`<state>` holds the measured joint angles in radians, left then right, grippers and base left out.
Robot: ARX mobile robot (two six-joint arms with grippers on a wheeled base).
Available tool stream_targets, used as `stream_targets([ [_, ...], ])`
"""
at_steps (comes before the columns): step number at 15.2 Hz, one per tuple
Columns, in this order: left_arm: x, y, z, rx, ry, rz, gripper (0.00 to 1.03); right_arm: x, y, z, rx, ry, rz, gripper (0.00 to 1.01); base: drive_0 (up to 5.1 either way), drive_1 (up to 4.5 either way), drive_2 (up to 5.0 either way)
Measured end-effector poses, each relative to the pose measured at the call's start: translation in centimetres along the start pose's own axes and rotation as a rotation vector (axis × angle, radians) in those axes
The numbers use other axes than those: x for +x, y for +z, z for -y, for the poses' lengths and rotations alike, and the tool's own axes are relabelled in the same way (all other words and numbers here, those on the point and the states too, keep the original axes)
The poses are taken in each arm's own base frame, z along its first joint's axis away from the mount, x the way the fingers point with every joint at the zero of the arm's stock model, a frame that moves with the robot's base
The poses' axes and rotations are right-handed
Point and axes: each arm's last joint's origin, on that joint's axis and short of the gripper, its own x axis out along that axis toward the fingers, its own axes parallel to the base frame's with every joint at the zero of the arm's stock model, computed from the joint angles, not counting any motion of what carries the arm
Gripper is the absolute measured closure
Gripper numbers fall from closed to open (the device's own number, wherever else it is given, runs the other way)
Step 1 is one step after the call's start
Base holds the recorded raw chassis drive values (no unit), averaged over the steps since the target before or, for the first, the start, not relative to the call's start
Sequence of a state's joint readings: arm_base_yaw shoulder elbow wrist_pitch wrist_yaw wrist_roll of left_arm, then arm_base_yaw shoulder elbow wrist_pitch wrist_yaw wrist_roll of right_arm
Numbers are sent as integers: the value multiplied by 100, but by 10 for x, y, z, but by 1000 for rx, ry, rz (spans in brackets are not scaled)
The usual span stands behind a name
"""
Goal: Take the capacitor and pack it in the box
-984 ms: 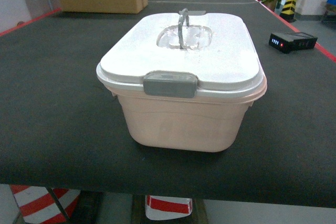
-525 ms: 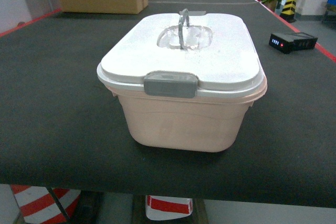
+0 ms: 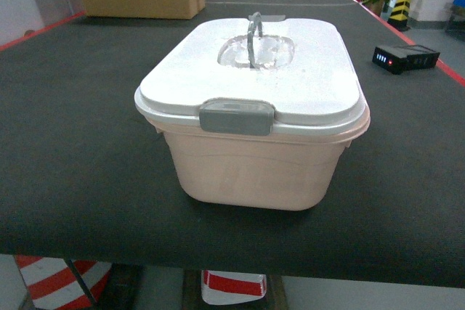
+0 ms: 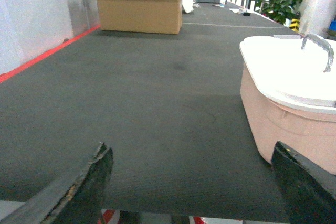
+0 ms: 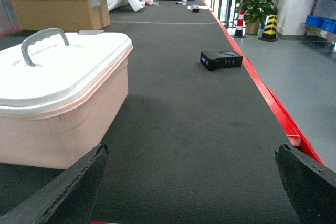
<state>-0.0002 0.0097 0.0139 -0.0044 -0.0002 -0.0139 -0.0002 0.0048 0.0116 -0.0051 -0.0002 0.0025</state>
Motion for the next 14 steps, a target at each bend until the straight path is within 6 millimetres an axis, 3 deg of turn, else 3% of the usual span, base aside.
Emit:
stream_targets([
  [1, 0, 0, 0, 1, 0, 0, 3, 0, 0, 0, 0, 0, 0, 3, 0, 0, 0],
  [14, 0, 0, 0, 1, 0, 0, 5, 0, 0, 0, 0, 0, 0, 3, 0, 0, 0],
])
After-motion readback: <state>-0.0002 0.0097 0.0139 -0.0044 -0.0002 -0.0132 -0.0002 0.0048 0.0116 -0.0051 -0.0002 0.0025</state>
